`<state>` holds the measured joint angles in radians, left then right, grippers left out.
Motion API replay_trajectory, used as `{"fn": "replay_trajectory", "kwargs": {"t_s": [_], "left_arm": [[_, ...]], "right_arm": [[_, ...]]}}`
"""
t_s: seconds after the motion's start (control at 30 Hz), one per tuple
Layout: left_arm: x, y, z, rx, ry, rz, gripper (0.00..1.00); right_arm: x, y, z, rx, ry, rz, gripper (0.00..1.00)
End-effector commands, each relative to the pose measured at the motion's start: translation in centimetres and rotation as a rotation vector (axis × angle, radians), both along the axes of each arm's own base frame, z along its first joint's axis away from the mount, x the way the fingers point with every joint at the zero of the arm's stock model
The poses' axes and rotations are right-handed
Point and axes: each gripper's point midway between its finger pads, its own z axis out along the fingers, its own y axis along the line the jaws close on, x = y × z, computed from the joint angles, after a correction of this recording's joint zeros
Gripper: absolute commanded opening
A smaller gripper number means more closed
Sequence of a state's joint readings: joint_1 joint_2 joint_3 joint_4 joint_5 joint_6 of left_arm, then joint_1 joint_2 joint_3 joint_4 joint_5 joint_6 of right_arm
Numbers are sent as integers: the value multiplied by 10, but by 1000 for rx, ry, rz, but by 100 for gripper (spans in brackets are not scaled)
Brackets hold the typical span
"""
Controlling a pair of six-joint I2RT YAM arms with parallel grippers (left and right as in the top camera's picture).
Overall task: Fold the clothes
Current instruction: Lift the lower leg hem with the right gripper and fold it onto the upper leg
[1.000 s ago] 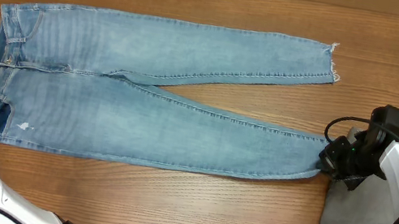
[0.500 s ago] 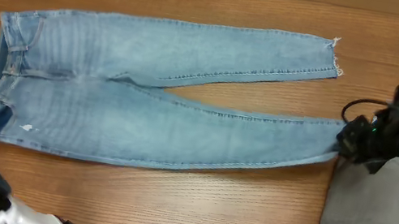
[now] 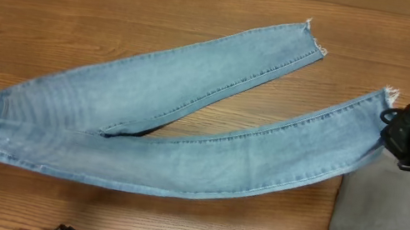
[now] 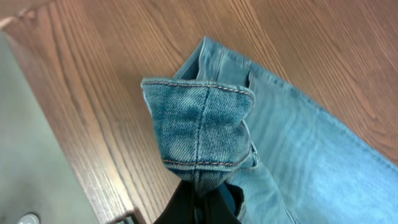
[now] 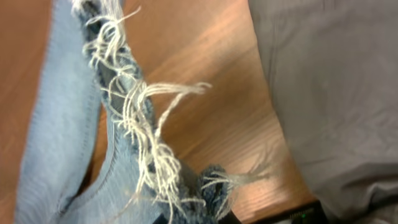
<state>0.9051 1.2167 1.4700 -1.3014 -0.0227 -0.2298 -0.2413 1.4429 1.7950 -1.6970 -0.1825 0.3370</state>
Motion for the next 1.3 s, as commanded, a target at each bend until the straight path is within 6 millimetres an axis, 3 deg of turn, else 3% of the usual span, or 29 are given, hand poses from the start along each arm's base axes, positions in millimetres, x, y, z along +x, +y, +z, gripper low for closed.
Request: {"fn": "replay_trajectory", "kwargs": {"t_s": [0.0,0.1,0.2,0.6,0.77,0.93,1.13,1.27], "left_arm": [[-12,10,17,91,15,57,4],[-13,17,11,84,46,82,4],[-9,24,-7,32,99,83,4],[12,56,-79,-130,257,78,4],[36,69,-105,-156,245,48,4],[55,69,-126,-170,277,5,5],[70,76,-125,-134,235,-9,6],[85,72,-124,-128,197,-42,6]], "right_arm": [[1,-4,29,-60,-118,12,4],[17,-8,30,-59,-157,-6,4],[52,-1,24,-4,-194,-1,4],[169,14,-91,146,-39,-97,4],[203,31,-130,240,-11,-150,4],[225,48,-163,313,17,-205,4],[241,53,-159,327,-37,-222,4],[257,66,-156,371,-78,-279,4]]}}
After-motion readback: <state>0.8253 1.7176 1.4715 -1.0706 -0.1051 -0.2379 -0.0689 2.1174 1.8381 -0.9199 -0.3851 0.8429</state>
